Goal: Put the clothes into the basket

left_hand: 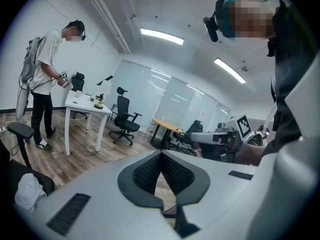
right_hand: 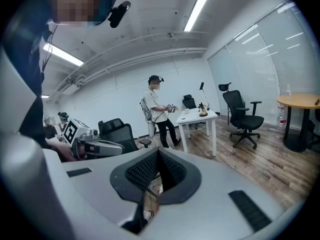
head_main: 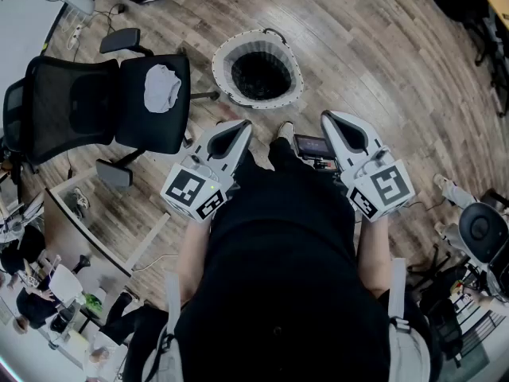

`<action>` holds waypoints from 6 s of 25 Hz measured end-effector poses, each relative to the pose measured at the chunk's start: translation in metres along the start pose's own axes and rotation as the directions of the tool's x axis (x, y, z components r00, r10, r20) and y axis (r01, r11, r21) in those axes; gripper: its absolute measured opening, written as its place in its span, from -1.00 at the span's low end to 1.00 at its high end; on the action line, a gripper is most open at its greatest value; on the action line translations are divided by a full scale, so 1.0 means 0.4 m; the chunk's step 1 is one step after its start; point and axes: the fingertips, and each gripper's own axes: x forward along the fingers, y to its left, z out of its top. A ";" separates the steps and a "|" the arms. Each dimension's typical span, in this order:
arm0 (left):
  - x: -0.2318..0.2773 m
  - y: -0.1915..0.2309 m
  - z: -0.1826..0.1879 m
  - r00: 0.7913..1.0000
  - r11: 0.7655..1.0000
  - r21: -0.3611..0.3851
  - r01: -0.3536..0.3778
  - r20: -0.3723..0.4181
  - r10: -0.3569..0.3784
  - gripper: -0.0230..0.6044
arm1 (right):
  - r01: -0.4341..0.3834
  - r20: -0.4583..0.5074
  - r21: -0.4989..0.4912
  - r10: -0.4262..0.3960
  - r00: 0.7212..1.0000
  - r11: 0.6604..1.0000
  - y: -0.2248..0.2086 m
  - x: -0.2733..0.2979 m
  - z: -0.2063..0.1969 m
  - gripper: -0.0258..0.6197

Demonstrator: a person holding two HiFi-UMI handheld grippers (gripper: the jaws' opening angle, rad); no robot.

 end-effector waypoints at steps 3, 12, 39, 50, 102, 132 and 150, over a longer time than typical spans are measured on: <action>0.002 0.001 -0.013 1.000 1.000 0.008 0.010 -0.003 -0.010 -0.89 | 0.003 -0.002 0.001 -0.003 1.000 1.000 0.001 0.003 -0.007 -0.87; -0.006 -0.010 -0.040 1.000 1.000 0.004 0.008 -0.010 -0.008 -0.89 | -0.016 -0.018 -0.006 0.015 1.000 1.000 0.014 0.002 -0.031 -0.87; -0.061 0.212 -0.086 0.992 0.996 0.002 -0.088 -0.095 0.088 -0.89 | -0.132 -0.170 -0.017 0.127 0.977 0.991 0.109 0.235 -0.056 -0.87; -0.176 0.576 -0.158 0.968 0.993 -0.029 -0.118 -0.224 0.109 -0.89 | -0.086 -0.259 -0.060 0.067 0.964 0.995 0.238 0.506 -0.004 -0.87; -0.224 1.507 -0.832 0.626 0.916 0.071 -0.394 -0.709 0.324 0.60 | 0.200 -0.638 0.083 -0.102 0.764 0.976 0.248 0.777 -0.187 -0.87; -0.177 1.571 -1.000 0.573 0.916 0.101 -0.389 -0.752 0.326 0.62 | 0.304 -0.643 0.088 -0.179 0.745 0.949 0.203 0.780 -0.240 -0.87; -0.192 1.463 -0.917 0.568 0.926 0.066 -0.371 -0.773 0.282 -0.50 | 0.280 -0.520 0.114 -0.183 0.834 0.953 0.194 0.769 -0.150 -0.87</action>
